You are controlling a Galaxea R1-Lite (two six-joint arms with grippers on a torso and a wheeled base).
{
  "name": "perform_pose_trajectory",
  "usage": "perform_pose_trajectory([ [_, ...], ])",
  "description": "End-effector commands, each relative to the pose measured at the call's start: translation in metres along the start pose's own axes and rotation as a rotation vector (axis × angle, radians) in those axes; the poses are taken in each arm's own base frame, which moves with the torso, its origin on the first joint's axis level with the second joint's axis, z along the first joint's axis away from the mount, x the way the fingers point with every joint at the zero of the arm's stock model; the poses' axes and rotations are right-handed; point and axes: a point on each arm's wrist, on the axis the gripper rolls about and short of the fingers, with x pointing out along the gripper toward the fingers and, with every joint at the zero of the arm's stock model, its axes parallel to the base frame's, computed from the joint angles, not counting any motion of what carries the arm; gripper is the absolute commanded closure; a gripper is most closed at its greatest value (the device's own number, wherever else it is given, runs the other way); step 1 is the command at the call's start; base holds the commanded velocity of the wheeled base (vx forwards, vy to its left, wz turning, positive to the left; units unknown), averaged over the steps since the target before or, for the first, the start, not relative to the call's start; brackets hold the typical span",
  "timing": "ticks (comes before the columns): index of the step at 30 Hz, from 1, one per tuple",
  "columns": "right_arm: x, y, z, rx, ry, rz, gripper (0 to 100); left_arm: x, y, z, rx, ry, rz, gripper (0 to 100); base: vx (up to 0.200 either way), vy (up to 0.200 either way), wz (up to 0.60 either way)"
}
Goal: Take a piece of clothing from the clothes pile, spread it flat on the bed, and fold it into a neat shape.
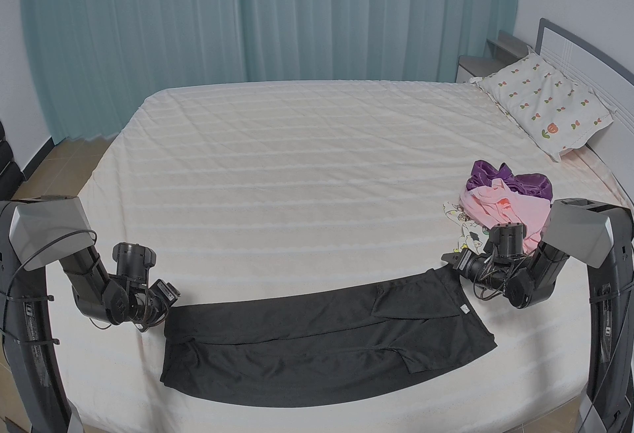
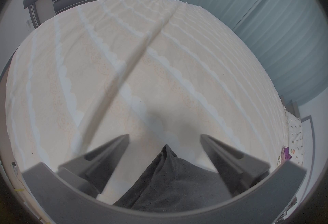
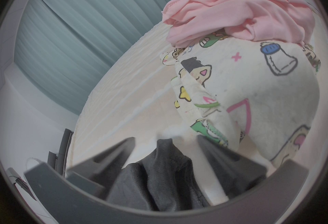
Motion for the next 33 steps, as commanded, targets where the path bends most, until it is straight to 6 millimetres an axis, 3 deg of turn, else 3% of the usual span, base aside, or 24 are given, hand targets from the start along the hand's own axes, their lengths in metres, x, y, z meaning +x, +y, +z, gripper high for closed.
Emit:
perform_pose_trajectory([
  [1,-0.008,0.001,0.003,0.022,-0.014,0.004,0,-0.007,-0.001,0.006,-0.014,-0.015,-0.013,0,0.000,0.000,0.00],
  [2,-0.008,0.001,0.003,0.022,-0.014,0.004,0,-0.007,-0.001,0.006,-0.014,-0.015,-0.013,0,0.000,0.000,0.00],
  [4,-0.029,0.010,0.011,0.086,-0.041,0.036,0,-0.035,-0.003,0.017,-0.016,-0.014,-0.090,0,0.000,0.000,0.00],
  [8,-0.049,0.009,0.003,0.095,-0.001,0.046,0,-0.059,0.002,0.012,0.091,0.045,-0.169,0,0.000,0.000,0.00],
  [12,-0.057,0.005,-0.010,0.093,0.021,0.048,0,-0.061,-0.001,-0.004,0.134,0.087,-0.163,0,0.000,0.000,0.00],
  [17,-0.064,0.004,-0.024,0.086,0.055,0.049,0,-0.064,0.016,-0.020,0.116,0.153,-0.117,0,-0.120,0.000,0.00],
  [27,-0.064,0.003,-0.028,0.086,0.069,0.043,0,-0.073,0.043,-0.043,0.222,0.192,-0.140,0,-0.180,0.000,0.00],
  [33,-0.064,0.004,-0.033,0.065,0.084,0.043,0,-0.053,0.043,-0.055,0.293,0.159,-0.173,0,0.000,0.000,0.00],
])
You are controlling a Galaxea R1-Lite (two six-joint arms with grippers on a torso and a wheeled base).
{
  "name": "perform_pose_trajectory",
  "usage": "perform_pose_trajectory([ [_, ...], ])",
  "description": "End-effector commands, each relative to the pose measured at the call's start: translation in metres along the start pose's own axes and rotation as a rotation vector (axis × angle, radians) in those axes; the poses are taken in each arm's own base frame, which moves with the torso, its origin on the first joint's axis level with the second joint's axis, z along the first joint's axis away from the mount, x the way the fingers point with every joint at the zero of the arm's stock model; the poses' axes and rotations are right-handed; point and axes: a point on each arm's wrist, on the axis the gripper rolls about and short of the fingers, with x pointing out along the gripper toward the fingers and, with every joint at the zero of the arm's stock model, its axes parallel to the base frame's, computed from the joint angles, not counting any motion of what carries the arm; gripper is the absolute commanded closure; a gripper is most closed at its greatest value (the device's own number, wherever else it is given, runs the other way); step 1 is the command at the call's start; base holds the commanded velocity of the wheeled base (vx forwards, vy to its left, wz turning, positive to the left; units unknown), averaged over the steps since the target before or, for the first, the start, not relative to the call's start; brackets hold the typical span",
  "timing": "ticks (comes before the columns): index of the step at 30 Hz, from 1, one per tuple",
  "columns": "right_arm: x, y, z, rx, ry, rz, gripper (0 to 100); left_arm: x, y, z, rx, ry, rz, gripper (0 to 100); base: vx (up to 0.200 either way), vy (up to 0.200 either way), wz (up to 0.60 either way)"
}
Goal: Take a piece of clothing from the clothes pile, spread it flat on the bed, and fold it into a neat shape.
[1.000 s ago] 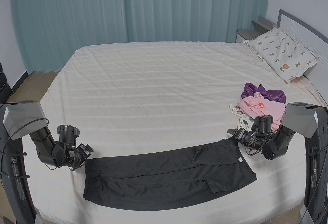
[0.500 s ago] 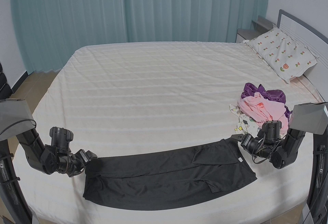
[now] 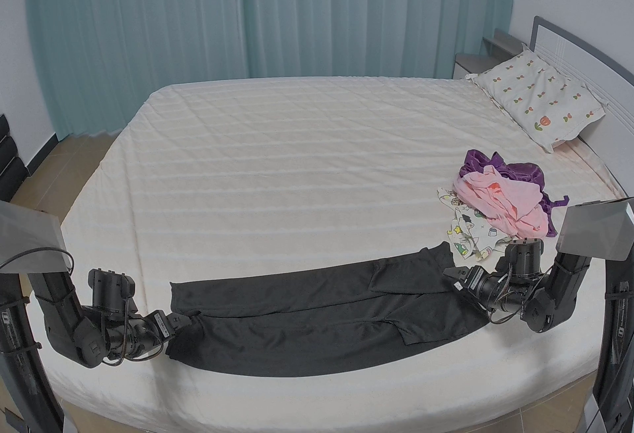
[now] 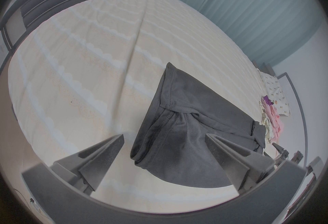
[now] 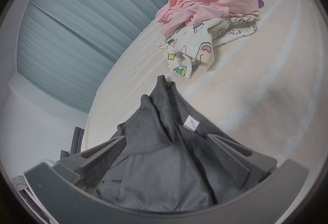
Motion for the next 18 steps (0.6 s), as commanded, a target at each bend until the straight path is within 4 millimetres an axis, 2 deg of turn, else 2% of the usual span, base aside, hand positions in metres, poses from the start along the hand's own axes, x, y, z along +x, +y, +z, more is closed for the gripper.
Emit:
perform_pose_trajectory([
  [1,0.000,0.001,-0.005,-0.019,0.014,0.000,0,0.023,0.007,-0.018,0.043,0.031,0.039,0,0.000,0.000,0.00],
  [6,0.001,0.001,-0.006,-0.022,0.021,0.000,0,0.039,0.004,-0.026,0.072,-0.014,0.081,0,0.000,0.000,0.00],
  [14,0.001,0.001,-0.009,-0.034,0.028,-0.001,0,0.044,-0.001,-0.025,0.083,-0.033,0.070,0,0.000,0.000,0.00],
  [15,0.001,0.001,-0.009,-0.040,0.029,-0.002,0,0.044,-0.001,-0.025,0.083,-0.036,0.069,100,0.000,0.000,0.00],
  [18,-0.006,-0.001,-0.013,-0.070,0.049,-0.016,0,0.044,0.000,-0.025,0.079,-0.041,0.083,100,0.000,0.000,0.00],
])
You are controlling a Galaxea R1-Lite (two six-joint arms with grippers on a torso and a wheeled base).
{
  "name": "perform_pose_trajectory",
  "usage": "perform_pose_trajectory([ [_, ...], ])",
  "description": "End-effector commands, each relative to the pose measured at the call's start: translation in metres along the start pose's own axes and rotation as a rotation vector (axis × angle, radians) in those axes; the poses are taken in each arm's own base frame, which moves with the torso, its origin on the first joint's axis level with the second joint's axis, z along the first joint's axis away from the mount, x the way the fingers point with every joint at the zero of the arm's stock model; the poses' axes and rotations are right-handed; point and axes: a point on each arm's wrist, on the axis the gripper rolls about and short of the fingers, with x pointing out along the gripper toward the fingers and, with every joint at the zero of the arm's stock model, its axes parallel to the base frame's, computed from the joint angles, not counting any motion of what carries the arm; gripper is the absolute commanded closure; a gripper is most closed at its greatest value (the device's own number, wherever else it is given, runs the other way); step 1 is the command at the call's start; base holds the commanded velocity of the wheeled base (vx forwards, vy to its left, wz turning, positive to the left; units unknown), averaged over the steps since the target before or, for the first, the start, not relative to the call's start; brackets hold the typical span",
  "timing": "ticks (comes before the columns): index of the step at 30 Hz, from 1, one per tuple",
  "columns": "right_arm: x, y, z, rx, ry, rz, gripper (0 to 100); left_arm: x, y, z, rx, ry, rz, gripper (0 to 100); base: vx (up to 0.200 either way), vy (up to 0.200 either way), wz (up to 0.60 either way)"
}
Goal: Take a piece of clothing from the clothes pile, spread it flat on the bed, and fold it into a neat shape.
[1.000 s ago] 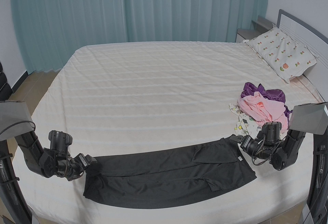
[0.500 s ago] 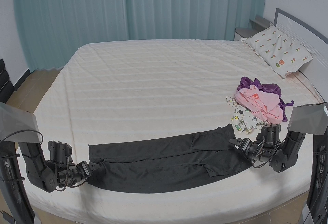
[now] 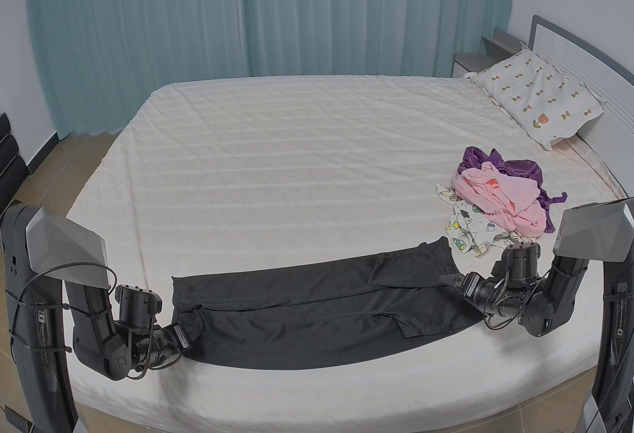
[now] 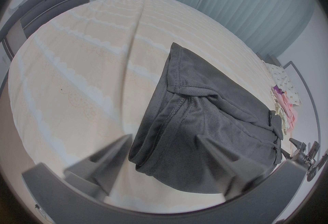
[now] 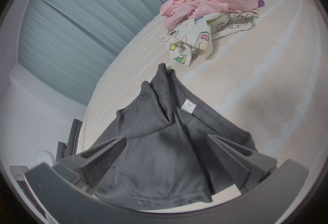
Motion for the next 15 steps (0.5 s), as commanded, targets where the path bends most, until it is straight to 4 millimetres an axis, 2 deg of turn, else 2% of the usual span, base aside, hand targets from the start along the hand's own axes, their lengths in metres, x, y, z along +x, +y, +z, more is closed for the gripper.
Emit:
perform_pose_trajectory([
  [1,-0.008,-0.005,-0.007,-0.057,0.039,-0.015,0,0.001,0.003,-0.004,-0.003,0.003,0.032,100,0.000,0.000,0.00],
  [15,-0.008,-0.014,-0.020,-0.148,0.109,-0.027,0,-0.004,0.010,-0.007,-0.055,0.012,0.067,100,0.000,0.000,0.00],
])
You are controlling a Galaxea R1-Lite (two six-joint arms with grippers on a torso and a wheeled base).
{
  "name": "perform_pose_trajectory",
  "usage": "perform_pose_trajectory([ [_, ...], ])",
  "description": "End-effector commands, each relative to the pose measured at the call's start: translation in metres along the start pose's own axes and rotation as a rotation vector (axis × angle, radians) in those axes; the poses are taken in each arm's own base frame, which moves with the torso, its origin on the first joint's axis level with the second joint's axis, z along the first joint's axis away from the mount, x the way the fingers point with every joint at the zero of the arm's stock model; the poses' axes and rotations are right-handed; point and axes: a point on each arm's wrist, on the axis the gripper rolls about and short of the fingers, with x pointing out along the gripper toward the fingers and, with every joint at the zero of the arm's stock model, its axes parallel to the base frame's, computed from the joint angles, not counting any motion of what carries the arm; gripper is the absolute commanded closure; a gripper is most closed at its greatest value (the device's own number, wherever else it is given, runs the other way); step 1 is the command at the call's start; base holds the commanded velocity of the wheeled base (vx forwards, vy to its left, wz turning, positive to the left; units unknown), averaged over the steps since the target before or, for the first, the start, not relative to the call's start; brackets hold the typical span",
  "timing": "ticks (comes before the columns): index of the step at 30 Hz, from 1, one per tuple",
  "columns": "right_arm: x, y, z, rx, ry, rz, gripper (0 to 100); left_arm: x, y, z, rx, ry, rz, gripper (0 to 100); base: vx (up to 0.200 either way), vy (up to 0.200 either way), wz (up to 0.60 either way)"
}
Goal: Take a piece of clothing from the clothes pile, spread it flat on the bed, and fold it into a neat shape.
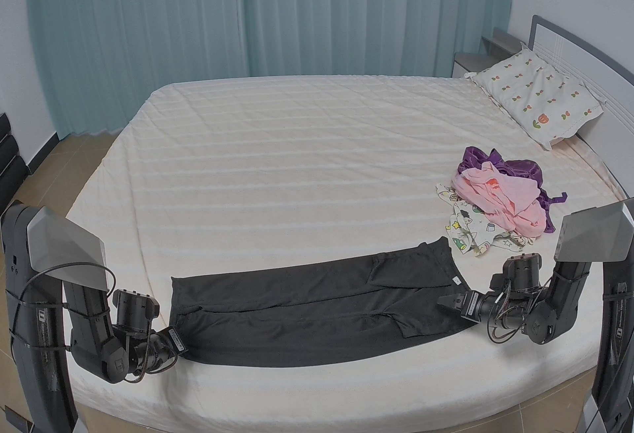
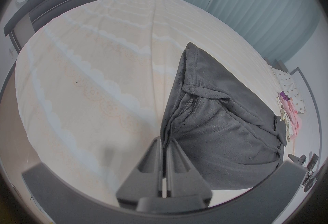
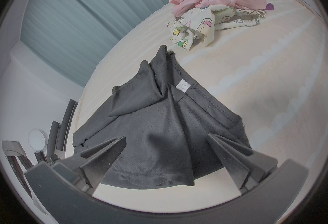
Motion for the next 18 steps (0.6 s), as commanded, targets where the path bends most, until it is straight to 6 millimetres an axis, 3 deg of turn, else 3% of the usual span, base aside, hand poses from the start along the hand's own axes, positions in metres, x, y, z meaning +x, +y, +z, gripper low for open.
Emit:
perform_pose_trajectory([
  [1,0.003,-0.003,-0.004,-0.015,0.016,-0.009,0,-0.001,0.001,-0.001,-0.001,0.005,0.006,100,0.000,0.000,0.00],
  [6,0.001,-0.005,-0.004,-0.042,0.016,-0.021,0,-0.002,0.002,-0.003,0.001,0.011,0.011,100,0.000,0.000,0.00],
  [10,-0.008,-0.014,0.009,-0.040,-0.029,-0.042,0,-0.002,0.003,-0.003,0.003,0.015,0.014,100,0.000,0.000,0.00],
  [18,-0.003,-0.024,0.007,-0.043,-0.015,-0.064,0,-0.002,0.003,-0.003,0.001,0.015,0.014,100,0.000,0.000,0.00],
])
